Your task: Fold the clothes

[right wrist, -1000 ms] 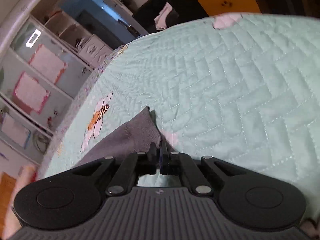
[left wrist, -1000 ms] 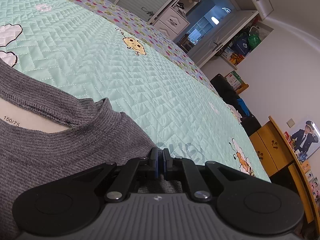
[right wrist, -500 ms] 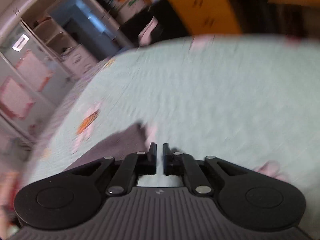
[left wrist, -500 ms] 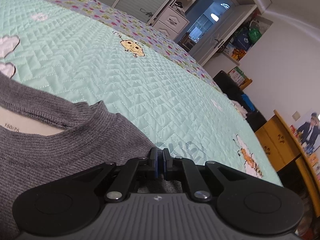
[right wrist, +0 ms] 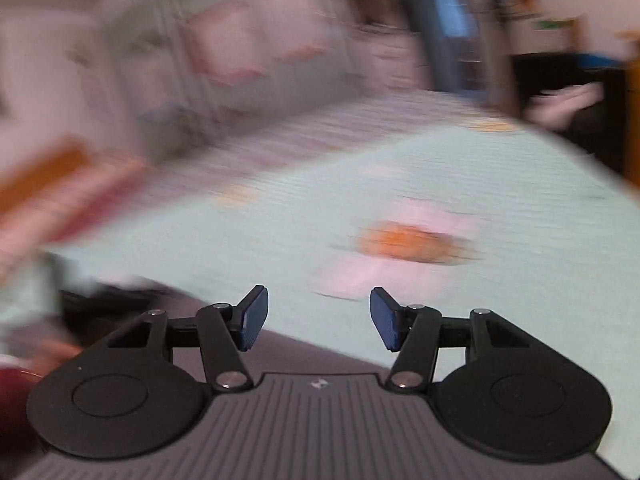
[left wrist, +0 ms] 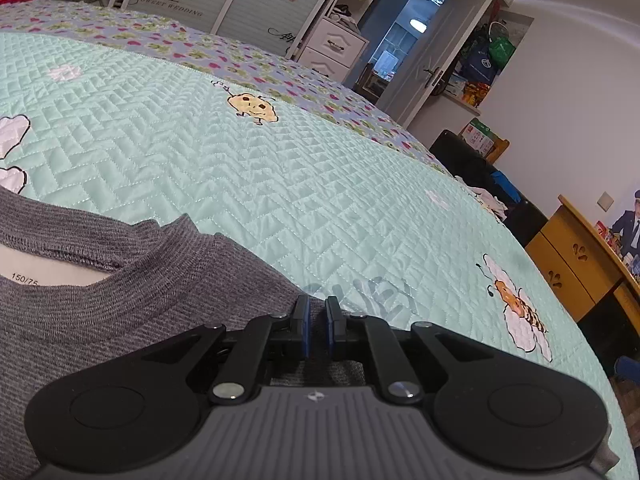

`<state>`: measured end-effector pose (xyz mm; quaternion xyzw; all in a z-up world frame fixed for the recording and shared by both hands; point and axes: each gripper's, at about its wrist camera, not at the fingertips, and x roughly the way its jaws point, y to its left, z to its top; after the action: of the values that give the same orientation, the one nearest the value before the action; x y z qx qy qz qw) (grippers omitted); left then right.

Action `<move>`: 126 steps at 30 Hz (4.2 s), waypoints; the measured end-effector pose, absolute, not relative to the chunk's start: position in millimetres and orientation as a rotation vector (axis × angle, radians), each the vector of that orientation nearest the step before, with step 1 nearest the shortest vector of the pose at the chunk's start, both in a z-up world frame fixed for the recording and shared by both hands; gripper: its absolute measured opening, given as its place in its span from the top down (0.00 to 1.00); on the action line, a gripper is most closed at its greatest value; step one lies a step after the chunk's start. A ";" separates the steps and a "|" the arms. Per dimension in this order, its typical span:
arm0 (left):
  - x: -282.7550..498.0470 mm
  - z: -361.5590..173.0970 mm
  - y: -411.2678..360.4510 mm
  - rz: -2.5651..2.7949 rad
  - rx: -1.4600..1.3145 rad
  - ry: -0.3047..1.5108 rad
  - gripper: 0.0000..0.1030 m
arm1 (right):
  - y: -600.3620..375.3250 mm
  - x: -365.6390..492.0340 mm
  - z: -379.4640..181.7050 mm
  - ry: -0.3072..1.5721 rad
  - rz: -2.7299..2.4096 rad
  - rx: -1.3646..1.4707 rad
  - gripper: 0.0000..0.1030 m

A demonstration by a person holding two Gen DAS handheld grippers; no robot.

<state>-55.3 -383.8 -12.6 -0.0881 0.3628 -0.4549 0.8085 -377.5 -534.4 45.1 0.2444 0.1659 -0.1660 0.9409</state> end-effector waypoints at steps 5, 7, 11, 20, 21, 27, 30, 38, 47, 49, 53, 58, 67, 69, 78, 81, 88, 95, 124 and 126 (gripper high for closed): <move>-60.9 -7.8 -388.9 -0.957 -0.150 0.760 0.91 | -538.3 -347.3 -22.6 0.524 -0.369 0.750 0.91; -67.0 -1.6 -390.0 -0.924 -0.119 0.734 0.91 | -550.7 -370.8 -35.2 0.491 -0.421 0.897 1.00; -90.0 19.0 -384.3 -0.888 -0.135 0.655 0.69 | -535.6 -394.3 -9.3 0.438 -0.464 0.885 0.85; -150.2 -0.8 -432.1 -1.101 0.071 0.699 0.64 | -550.6 -288.9 -29.1 0.437 -0.263 1.050 0.75; -149.1 0.8 -431.9 -1.102 0.064 0.700 0.64 | -560.2 -293.4 -37.6 0.419 -0.288 1.076 1.00; -157.6 7.7 -432.5 -1.081 0.101 0.671 0.56 | -573.8 -367.8 -25.2 0.286 -0.546 1.044 0.93; -168.1 22.6 -412.4 -1.043 -0.008 0.688 0.56 | -554.8 -412.1 -16.0 0.217 -0.502 1.035 0.73; -206.1 12.7 -421.9 -1.123 0.093 0.736 0.49 | -547.6 -489.1 -44.9 0.135 -0.608 1.185 1.00; -234.6 24.3 -385.5 -1.071 0.171 0.777 0.48 | -511.0 -497.7 -52.2 0.104 -0.610 1.177 0.95; -235.4 23.9 -378.2 -1.082 0.163 0.773 0.49 | -519.6 -505.7 -58.7 0.098 -0.660 1.260 1.00; -235.5 27.3 -376.6 -1.079 0.163 0.790 0.48 | -496.5 -497.8 -22.1 0.111 -0.705 1.078 0.72; -241.1 20.3 -383.8 -1.062 0.211 0.784 0.47 | -508.7 -497.0 -53.9 0.090 -0.697 1.164 1.00; -253.5 15.6 -389.4 -1.063 0.279 0.736 0.36 | -493.7 -474.9 -35.4 0.119 -0.677 1.073 0.74; -253.5 15.9 -389.8 -1.064 0.278 0.740 0.36 | -506.7 -474.9 -59.7 0.146 -0.700 1.129 1.00; -257.7 14.7 -392.8 -1.063 0.292 0.728 0.31 | -481.4 -480.4 -25.5 0.166 -0.740 0.960 0.74; -256.7 14.9 -392.3 -1.061 0.283 0.734 0.31 | -483.2 -475.7 -32.5 0.149 -0.715 1.003 0.72; -259.0 13.7 -393.7 -1.049 0.283 0.728 0.31 | -489.9 -487.3 -66.1 0.070 -0.766 1.046 1.00; -261.3 12.6 -394.7 -1.049 0.302 0.715 0.30 | -459.8 -485.0 -34.2 0.099 -0.912 0.900 0.86; -279.3 25.7 -322.9 -1.140 0.048 0.823 0.32 | -490.7 -511.4 -37.6 0.024 -0.893 0.911 0.73; -278.8 24.6 -323.4 -1.137 0.044 0.833 0.32 | -496.5 -525.7 -57.3 -0.033 -0.876 0.993 0.82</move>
<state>-278.8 -323.4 24.6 0.0201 0.3829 -0.5227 0.7614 -525.7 -496.5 -57.3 0.4609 -0.0155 -0.4065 0.7887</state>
